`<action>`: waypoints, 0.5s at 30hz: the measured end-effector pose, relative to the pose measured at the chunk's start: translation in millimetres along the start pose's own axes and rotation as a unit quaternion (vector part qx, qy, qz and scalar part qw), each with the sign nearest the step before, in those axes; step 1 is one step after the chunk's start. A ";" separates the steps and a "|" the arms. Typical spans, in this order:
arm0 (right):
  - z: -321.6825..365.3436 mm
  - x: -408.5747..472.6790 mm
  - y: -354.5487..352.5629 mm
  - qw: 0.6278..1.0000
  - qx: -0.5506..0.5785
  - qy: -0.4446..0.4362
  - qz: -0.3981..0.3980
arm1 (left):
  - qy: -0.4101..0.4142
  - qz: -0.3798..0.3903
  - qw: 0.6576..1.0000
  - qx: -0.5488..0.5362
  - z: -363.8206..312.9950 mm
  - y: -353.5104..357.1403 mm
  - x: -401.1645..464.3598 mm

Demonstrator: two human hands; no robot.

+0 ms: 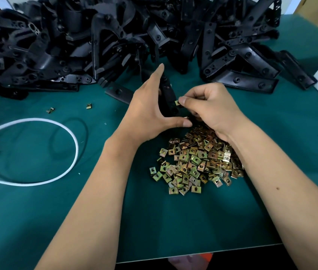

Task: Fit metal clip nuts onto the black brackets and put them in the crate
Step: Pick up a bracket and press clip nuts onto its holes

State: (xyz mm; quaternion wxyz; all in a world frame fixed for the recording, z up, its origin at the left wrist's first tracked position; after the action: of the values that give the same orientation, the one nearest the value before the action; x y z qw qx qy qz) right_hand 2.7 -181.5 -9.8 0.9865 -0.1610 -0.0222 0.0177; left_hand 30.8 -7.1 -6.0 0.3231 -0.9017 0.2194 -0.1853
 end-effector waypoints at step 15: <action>1.9 -1.7 -3.7 0.998 -0.005 -0.034 0.051 | -0.009 -0.061 0.998 -0.032 -7.1 6.8 -2.5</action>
State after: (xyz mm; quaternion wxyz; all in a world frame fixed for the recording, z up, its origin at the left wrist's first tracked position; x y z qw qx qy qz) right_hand 1.0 -184.4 -6.9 0.9823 -0.1661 -0.0475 0.0730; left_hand 23.5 -14.1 -5.9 0.2846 -0.9250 0.1662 -0.1892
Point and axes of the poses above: each hand's wrist, its own x-axis towards the middle knuckle, its own y-axis out of the palm, z = x × y, the point moved 2 cm from there along x, towards the middle knuckle, and after that the axes turned 8 degrees about z, right-handed, at the moved point
